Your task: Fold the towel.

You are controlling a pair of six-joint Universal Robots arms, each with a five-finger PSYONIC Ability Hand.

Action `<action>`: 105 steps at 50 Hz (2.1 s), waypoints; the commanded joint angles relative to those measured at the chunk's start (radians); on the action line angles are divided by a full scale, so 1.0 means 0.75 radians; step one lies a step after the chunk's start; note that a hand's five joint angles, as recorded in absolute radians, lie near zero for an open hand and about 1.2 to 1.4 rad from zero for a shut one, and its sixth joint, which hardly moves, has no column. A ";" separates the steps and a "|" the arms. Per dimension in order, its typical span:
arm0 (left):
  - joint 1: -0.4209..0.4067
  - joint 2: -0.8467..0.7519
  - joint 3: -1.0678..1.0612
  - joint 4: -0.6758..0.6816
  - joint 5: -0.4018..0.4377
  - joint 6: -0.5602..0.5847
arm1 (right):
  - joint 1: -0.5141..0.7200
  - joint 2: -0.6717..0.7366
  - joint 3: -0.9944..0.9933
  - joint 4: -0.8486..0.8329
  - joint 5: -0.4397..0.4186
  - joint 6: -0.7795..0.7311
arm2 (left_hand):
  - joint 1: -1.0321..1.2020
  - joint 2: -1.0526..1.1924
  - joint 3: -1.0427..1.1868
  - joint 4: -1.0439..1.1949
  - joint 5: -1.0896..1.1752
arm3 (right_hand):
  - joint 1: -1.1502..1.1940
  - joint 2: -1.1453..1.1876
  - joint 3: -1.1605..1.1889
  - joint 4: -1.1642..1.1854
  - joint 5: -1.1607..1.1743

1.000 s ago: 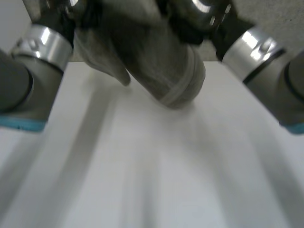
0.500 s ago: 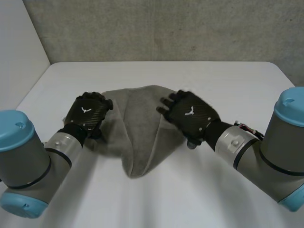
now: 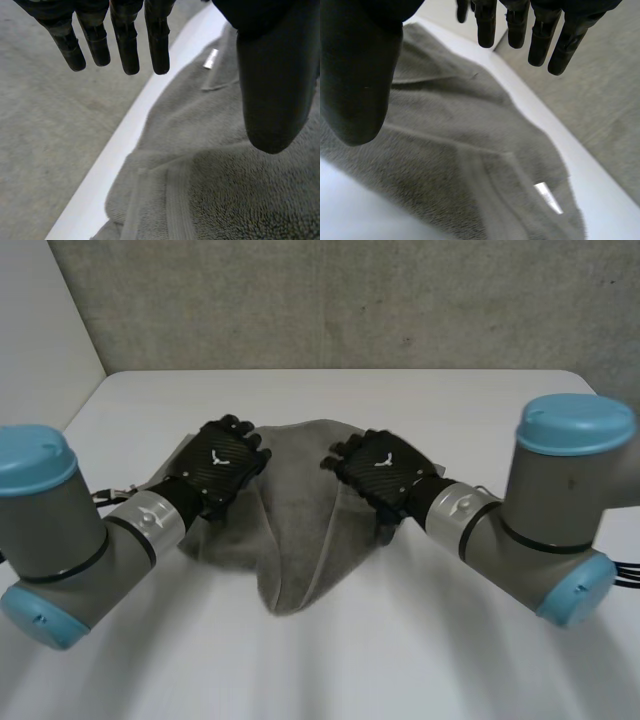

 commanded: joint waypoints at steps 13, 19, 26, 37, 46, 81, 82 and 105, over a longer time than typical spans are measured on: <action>0.058 -0.432 0.435 -0.349 0.063 0.325 | 0.027 0.238 -0.120 0.100 0.001 -0.227 | -0.211 -0.149 -0.060 -0.074 -0.097 | 0.001 -0.010 -0.043 -0.071 0.010; 0.066 -0.456 0.479 -0.400 0.063 0.393 | 0.043 0.244 -0.118 0.128 -0.001 -0.296 | -0.238 -0.176 -0.060 -0.074 -0.124 | 0.001 -0.010 -0.043 -0.071 0.010; 0.099 -0.456 0.487 -0.530 0.063 0.462 | 0.041 0.248 -0.094 0.130 -0.001 -0.382 | -0.269 -0.208 -0.060 -0.074 -0.156 | 0.185 0.173 -0.043 -0.071 0.193; 0.203 -0.360 0.413 -0.708 0.061 0.526 | -0.004 0.197 -0.051 0.130 -0.003 -0.417 | -0.262 -0.200 -0.060 -0.074 -0.148 | 0.604 0.592 -0.043 -0.071 0.613; 0.277 -0.242 0.297 -0.748 0.066 0.526 | -0.074 0.117 0.054 0.128 -0.015 -0.421 | -0.262 -0.200 -0.060 -0.074 -0.148 | 0.604 0.592 -0.043 -0.071 0.613; 0.371 -0.058 0.106 -0.758 0.139 0.530 | 0.022 0.074 0.091 -0.117 -0.042 -0.163 | 0.817 0.879 -0.060 -0.074 0.931 | 0.338 0.326 -0.043 -0.071 0.346; 0.371 -0.051 0.100 -0.758 0.139 0.530 | 0.022 0.074 0.091 -0.117 -0.042 -0.163 | 0.888 0.950 -0.060 -0.074 1.002 | 0.338 0.326 -0.043 -0.071 0.346; 0.440 0.092 -0.020 -0.733 0.147 0.477 | 0.100 0.324 -0.077 -0.037 -0.060 -0.265 | 1.007 1.069 -0.060 -0.074 1.120 | 0.326 0.314 -0.043 -0.071 0.335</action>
